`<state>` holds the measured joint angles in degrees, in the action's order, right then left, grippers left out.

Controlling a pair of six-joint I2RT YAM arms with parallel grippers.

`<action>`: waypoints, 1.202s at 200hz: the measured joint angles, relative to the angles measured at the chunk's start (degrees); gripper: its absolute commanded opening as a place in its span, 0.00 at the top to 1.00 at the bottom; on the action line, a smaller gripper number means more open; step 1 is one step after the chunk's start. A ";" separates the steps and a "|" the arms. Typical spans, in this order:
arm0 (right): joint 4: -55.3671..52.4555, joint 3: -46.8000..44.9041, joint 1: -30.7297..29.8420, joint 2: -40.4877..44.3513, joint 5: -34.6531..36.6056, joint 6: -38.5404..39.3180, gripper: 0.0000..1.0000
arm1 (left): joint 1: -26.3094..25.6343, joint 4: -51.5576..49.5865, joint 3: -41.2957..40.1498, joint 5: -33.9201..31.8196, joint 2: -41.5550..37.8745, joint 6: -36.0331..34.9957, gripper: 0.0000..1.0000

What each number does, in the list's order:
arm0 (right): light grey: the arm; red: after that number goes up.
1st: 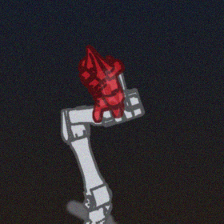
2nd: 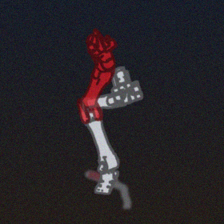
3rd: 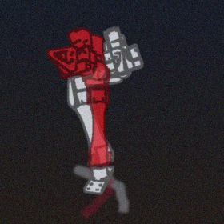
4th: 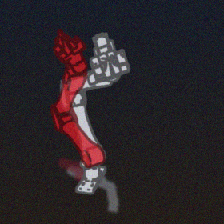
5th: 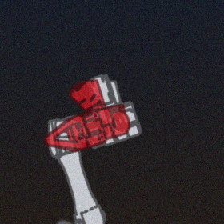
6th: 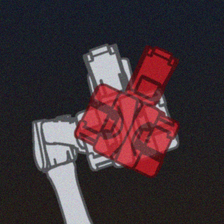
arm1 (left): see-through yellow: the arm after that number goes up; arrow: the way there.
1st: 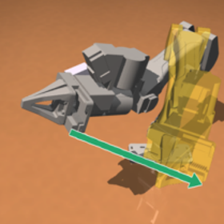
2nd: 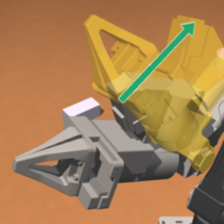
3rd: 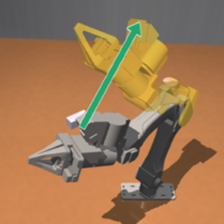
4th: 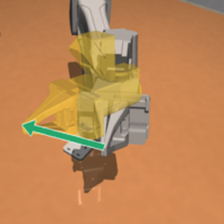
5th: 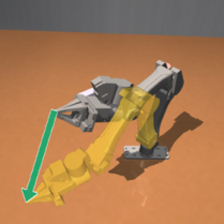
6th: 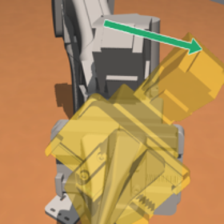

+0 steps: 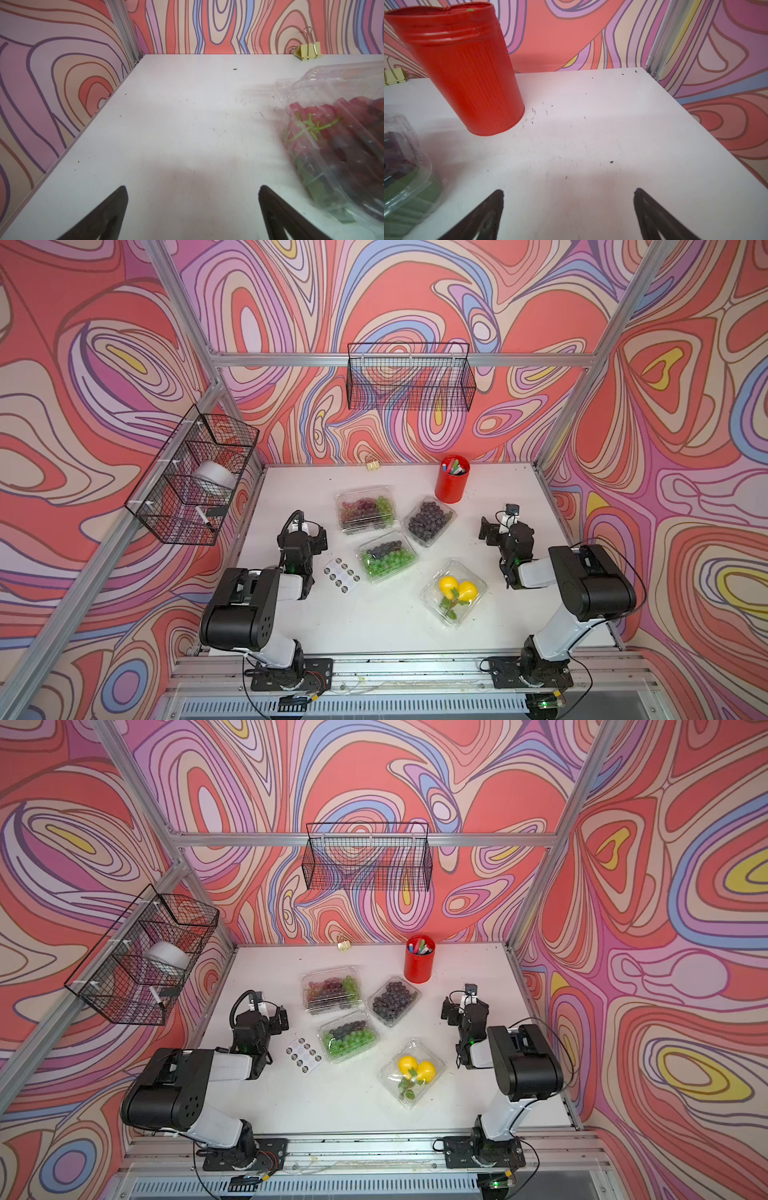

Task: Label fruit boxes
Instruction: Pick up the label sticker from the center of the board.

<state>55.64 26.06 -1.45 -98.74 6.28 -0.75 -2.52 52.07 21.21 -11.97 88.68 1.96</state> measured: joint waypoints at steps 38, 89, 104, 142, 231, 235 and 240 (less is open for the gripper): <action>0.00 0.00 0.00 0.00 -0.15 0.00 0.02 | 0.00 0.00 0.00 0.00 0.00 0.00 0.00; 0.00 0.00 0.00 0.00 -0.15 0.00 0.02 | 0.00 -0.02 0.00 0.00 0.00 0.00 0.00; 0.00 0.00 0.00 0.00 -0.15 0.00 0.02 | 0.00 -0.02 0.00 0.00 0.00 0.00 0.00; 0.00 0.00 0.00 0.00 -0.17 0.00 0.02 | 0.00 -0.02 0.00 0.00 0.00 0.00 0.00; 0.04 0.00 0.00 0.00 -0.15 0.00 0.02 | 0.00 0.42 -0.33 0.17 -0.02 0.00 0.04; 0.02 0.00 0.00 0.02 -0.15 0.00 0.01 | 0.00 0.48 -0.50 0.17 -0.04 0.00 0.04; -0.02 0.00 0.00 0.09 -0.15 0.00 0.02 | 0.00 0.61 -0.81 0.17 -0.13 -0.02 0.04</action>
<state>55.61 26.06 -1.45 -98.65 6.13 -0.75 -2.52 52.69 20.40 -11.79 88.55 1.93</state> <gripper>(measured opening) 0.985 0.967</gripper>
